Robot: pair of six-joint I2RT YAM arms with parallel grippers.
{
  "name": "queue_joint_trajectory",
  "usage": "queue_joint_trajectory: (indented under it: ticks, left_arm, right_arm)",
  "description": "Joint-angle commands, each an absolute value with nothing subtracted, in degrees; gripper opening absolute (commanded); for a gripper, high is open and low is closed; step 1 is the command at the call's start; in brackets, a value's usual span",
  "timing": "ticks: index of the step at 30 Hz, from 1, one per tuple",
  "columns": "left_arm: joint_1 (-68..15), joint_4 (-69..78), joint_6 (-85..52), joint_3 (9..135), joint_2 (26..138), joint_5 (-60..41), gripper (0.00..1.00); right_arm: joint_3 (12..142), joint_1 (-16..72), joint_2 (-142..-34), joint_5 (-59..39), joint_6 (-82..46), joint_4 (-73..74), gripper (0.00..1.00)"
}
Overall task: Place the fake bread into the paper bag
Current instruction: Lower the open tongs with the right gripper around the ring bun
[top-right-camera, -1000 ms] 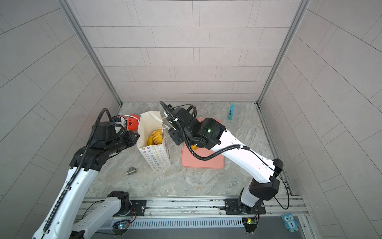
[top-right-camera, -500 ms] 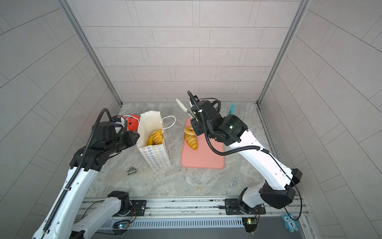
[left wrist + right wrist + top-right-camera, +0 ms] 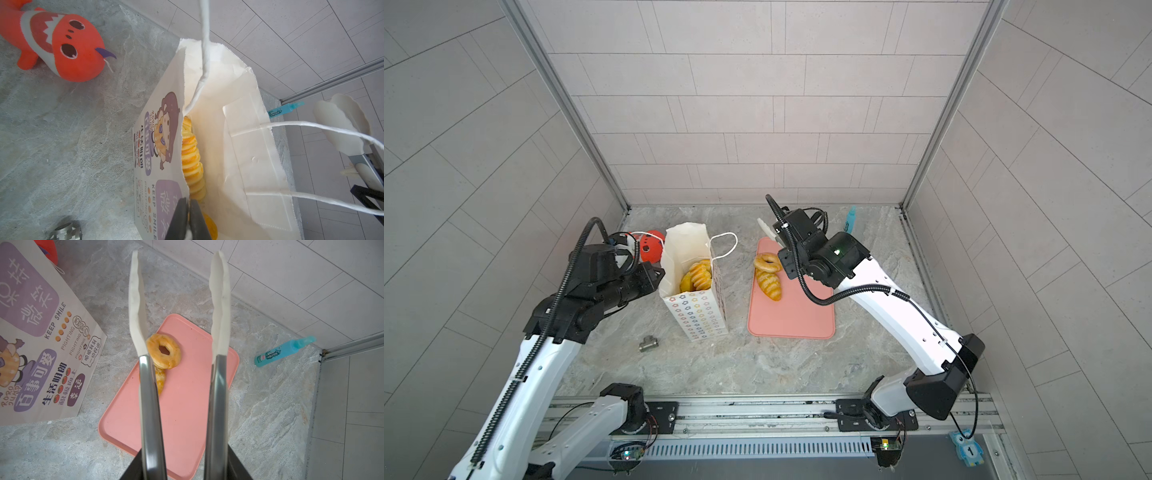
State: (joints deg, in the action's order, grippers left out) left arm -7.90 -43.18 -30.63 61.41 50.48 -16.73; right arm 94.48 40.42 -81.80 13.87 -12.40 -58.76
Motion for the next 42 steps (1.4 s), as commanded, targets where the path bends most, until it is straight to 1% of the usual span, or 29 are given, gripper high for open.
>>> queue_joint_trajectory:
  ticks: [1,24,32,36,42]
  left_arm:
    - [-7.90,-42.10,-30.40,61.89,50.45,-16.92,0.09]
    - [-7.87,-42.03,-30.15,60.56,50.27,-16.88,0.09]
    - [-7.94,-41.90,-30.17,60.44,50.34,-16.95,0.09]
    - [-7.90,-41.99,-30.10,60.34,50.21,-16.88,0.09]
    - [-7.90,-42.14,-30.08,60.21,50.02,-16.67,0.09]
  right_arm:
    - [93.99,40.00,-82.41,13.53,-11.78,-56.78,0.47]
    - [92.19,40.08,-94.14,11.52,-9.33,-55.81,0.46]
    - [94.38,40.45,-98.75,10.73,-9.06,-58.87,0.46]
    - [97.41,40.76,-102.41,12.27,-10.46,-62.20,0.46]
    - [97.47,41.42,-104.30,13.23,-10.24,-61.41,0.46]
